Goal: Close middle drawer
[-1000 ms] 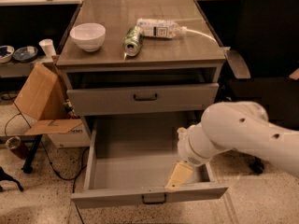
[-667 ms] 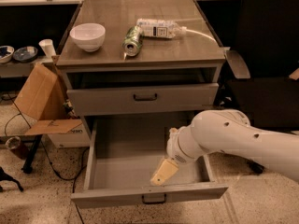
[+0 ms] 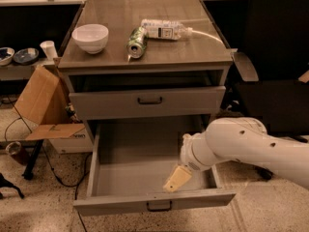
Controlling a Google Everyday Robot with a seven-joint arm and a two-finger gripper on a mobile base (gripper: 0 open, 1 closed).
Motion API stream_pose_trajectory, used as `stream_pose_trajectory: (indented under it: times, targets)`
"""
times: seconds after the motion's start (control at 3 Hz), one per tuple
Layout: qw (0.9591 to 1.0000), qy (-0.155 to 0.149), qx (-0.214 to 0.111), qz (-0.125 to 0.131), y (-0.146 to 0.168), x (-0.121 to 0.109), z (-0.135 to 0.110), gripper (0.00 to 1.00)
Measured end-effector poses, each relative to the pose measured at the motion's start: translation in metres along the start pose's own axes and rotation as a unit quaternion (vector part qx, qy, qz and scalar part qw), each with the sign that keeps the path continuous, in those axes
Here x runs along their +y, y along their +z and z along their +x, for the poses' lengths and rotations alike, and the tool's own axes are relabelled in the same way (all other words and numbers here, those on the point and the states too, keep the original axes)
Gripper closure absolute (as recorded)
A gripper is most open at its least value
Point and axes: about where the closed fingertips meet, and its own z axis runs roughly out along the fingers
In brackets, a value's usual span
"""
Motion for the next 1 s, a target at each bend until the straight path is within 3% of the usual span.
stream_pose_trajectory:
  times: [0.67,1.0]
  targets:
    - [0.9988,0.032,0.020,0.031,0.001,-0.012,0.091,0.00]
    - [0.9993,0.020,0.023,0.020,0.019,-0.018,0.123,0.00]
